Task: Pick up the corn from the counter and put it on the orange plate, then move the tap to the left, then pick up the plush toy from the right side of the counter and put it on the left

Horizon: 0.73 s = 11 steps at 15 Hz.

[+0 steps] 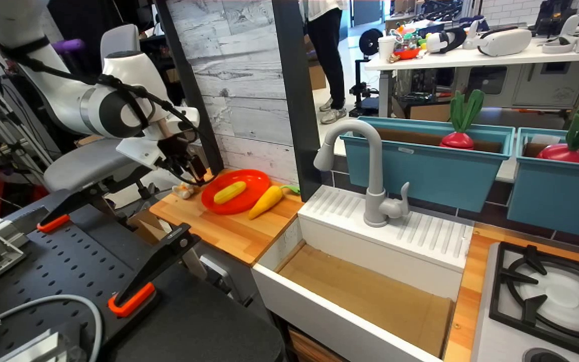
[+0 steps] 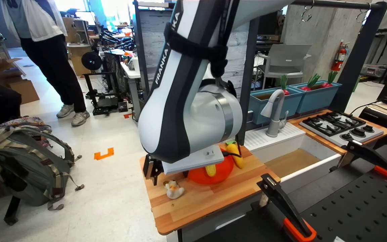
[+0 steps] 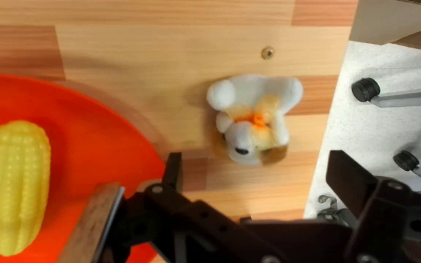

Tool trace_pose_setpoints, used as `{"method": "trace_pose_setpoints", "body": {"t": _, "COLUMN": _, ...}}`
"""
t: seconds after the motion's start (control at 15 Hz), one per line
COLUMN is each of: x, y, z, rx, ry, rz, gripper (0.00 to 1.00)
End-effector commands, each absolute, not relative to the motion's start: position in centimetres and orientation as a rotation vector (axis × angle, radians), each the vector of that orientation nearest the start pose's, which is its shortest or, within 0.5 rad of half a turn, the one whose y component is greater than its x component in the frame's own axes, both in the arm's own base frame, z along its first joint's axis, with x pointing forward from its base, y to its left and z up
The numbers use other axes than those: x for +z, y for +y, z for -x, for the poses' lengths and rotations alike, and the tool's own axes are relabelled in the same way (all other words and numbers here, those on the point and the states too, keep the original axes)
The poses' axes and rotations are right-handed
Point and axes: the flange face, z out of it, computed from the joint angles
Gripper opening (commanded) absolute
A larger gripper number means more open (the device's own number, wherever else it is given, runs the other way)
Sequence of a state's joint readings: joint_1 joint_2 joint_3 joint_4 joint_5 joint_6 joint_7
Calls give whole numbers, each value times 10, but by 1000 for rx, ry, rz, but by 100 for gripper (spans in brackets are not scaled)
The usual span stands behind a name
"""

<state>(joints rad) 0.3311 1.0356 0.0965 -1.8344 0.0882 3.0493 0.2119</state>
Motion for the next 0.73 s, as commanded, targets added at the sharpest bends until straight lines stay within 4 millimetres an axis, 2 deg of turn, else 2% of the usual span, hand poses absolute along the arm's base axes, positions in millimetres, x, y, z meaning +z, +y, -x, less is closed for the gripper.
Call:
{"method": "trace_pose_setpoints", "body": {"t": 0.0, "x": 35, "y": 246, "z": -544, "rx": -301, "ry": -55, "rz": 2961, "gripper": 100}}
{"method": "trace_pose_setpoints", "body": {"t": 0.2, "x": 69, "y": 242, "z": -534, "rx": -390, "ry": -40, "rz": 2932, "gripper": 100}}
{"method": "trace_pose_setpoints", "body": {"t": 0.33, "x": 83, "y": 238, "z": -524, "rx": -421, "ry": -25, "rz": 2919, "gripper": 100}}
{"method": "trace_pose_setpoints", "body": {"t": 0.4, "x": 63, "y": 241, "z": -543, "rx": -397, "ry": -55, "rz": 2930, "gripper": 100}}
{"method": "trace_pose_setpoints", "body": {"t": 0.67, "x": 77, "y": 237, "z": -531, "rx": -395, "ry": -50, "rz": 2931, "gripper": 100}}
